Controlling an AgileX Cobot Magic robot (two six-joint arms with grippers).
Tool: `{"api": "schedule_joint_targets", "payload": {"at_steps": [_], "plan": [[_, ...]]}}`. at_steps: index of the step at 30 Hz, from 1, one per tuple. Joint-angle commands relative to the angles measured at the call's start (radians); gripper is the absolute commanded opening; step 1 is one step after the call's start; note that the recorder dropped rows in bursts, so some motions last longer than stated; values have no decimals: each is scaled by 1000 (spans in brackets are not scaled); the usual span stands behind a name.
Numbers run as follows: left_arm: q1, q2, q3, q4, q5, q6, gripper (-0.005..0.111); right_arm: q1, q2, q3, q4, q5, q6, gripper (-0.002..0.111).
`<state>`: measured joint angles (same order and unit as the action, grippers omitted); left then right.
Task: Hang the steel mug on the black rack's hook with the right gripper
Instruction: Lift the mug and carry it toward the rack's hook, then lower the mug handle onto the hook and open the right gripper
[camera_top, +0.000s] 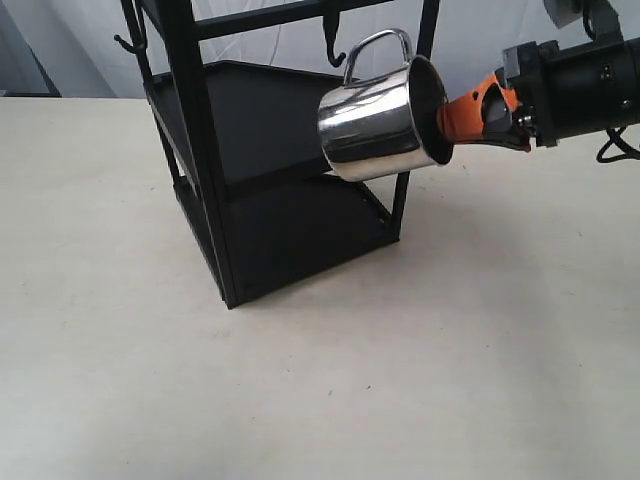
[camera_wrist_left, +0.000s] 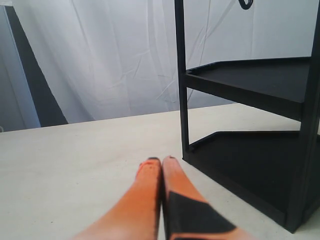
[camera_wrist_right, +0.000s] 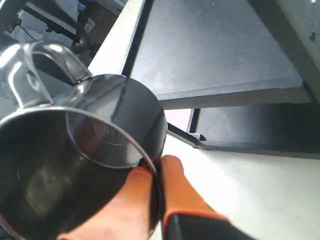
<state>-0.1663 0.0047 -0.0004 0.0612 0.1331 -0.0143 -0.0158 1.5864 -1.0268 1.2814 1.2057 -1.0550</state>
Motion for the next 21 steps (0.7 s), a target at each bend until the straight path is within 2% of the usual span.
{"api": "schedule_joint_targets", "payload": {"at_steps": [1,4,8,12,21], "plan": [[-5,-5,0,6,-5,-2,2,30,-33,-8,67,15,12,-1],[-5,-5,0,6,-5,-2,2,58,17,-20,102,15,12,-1],[-5,-5,0,6,-5,-2,2,45,135,-81,119,15,35,-1],[-5,-5,0,6,-5,-2,2,47,224,-82,13,15,35,-1],[-5,-5,0,6,-5,-2,2,47,255,-82,0,15,35,-1]]}}
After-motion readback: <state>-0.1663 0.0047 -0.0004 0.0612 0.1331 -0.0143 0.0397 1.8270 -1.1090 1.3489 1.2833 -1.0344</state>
